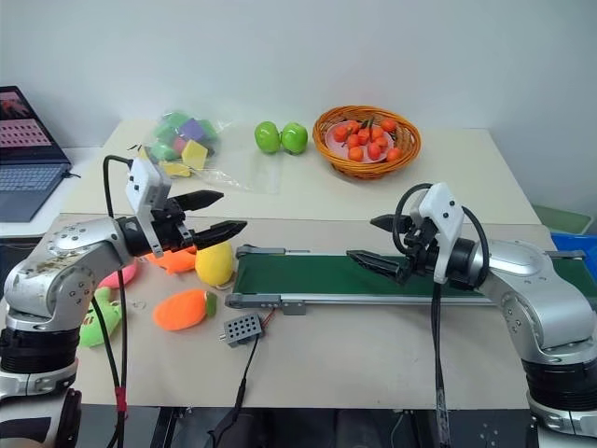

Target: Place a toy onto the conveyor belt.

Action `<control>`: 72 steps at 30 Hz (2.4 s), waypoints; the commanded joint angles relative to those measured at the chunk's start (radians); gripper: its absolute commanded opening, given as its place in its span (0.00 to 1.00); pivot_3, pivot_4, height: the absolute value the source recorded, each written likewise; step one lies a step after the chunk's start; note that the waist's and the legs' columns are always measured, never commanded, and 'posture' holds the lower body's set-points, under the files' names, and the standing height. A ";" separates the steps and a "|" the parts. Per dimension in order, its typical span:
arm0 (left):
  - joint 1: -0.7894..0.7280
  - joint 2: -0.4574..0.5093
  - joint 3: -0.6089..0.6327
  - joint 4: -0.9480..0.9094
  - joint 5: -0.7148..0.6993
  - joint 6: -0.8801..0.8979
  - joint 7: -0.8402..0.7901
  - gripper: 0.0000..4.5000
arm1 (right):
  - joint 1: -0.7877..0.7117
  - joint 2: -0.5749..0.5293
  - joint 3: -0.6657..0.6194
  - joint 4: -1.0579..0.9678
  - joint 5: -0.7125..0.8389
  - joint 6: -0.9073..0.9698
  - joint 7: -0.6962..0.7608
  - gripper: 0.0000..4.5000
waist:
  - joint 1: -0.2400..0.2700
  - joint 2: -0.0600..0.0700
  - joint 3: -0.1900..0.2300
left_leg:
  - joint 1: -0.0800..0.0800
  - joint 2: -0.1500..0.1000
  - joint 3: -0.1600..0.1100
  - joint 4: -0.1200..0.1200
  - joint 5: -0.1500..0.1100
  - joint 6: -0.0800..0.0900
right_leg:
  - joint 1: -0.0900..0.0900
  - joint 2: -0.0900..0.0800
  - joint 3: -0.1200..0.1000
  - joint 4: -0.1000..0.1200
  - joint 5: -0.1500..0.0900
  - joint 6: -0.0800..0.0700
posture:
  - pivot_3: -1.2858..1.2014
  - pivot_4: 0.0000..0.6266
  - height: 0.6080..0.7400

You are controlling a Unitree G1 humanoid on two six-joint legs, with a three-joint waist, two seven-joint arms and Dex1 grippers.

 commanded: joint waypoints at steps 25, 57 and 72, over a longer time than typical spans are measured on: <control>0.498 0.092 0.440 -0.144 -0.079 -0.057 -0.024 1.00 | -0.210 0.011 0.118 0.208 -0.120 -0.139 0.199 1.00 | 0.003 0.000 0.000 | 0.000 0.001 0.001 -0.001 0.000 0.000 | -0.001 0.000 0.000 -0.001 0.000 0.000 | 0.52 0.24 0.99; 0.742 0.035 0.584 0.264 0.142 -0.450 0.030 1.00 | -0.268 0.014 0.129 0.133 0.007 -0.047 0.390 1.00 | 0.000 -0.001 0.000 | 0.008 0.002 0.003 -0.001 0.000 -0.001 | 0.002 0.000 -0.001 0.003 -0.002 -0.005 | 0.52 0.24 0.99; 0.686 0.008 0.445 0.476 0.240 -0.578 0.046 1.00 | -0.269 -0.016 0.108 0.064 0.027 -0.032 0.357 1.00 | -0.002 -0.002 -0.001 | 0.013 0.003 0.005 -0.001 0.000 0.000 | 0.001 0.000 -0.001 0.012 -0.003 -0.007 | 0.52 0.24 0.99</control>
